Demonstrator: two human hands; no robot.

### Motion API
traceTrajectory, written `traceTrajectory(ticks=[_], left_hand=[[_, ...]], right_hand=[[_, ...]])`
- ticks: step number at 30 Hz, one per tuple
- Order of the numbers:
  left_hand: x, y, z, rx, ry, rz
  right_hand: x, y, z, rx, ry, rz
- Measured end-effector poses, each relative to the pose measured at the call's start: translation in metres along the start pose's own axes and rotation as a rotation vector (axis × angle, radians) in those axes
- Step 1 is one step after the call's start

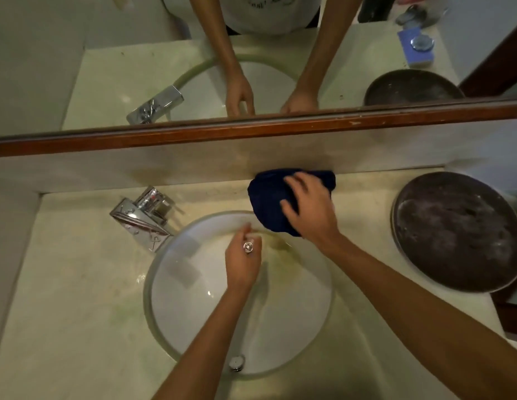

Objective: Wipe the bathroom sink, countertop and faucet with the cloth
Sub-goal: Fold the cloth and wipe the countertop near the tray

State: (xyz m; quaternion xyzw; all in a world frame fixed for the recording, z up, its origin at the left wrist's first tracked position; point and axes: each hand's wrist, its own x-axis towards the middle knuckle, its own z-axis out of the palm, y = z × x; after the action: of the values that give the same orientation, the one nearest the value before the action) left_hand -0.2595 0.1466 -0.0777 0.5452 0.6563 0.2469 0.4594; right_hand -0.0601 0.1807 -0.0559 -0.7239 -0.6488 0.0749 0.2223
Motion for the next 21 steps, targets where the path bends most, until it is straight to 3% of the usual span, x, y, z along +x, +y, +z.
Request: traceTrajectory(ticks=[2,4,9,13,16,21], left_hand=[[-0.026,-0.02,0.007,0.054,-0.046,0.033],[-0.049,-0.036,0.008,0.122,-0.097,0.073],[-0.074,-0.067,-0.004,0.22,-0.112,0.101],[-0.092,-0.088,-0.018,0.32,-0.155,0.142],[-0.11,-0.105,-0.025,0.447,-0.1,0.137],[-0.132,-0.114,-0.018,0.535,-0.023,0.158]], right_hand=[[0.01,-0.004,0.029,-0.116,-0.196,-0.21],[0.02,-0.004,0.048,-0.192,-0.312,-0.28],[0.024,0.013,0.055,-0.163,-0.294,-0.319],[0.011,0.066,0.032,-0.18,-0.252,-0.241],[0.001,0.103,0.002,-0.197,-0.255,-0.187],[-0.005,0.105,-0.007,-0.255,-0.163,0.043]])
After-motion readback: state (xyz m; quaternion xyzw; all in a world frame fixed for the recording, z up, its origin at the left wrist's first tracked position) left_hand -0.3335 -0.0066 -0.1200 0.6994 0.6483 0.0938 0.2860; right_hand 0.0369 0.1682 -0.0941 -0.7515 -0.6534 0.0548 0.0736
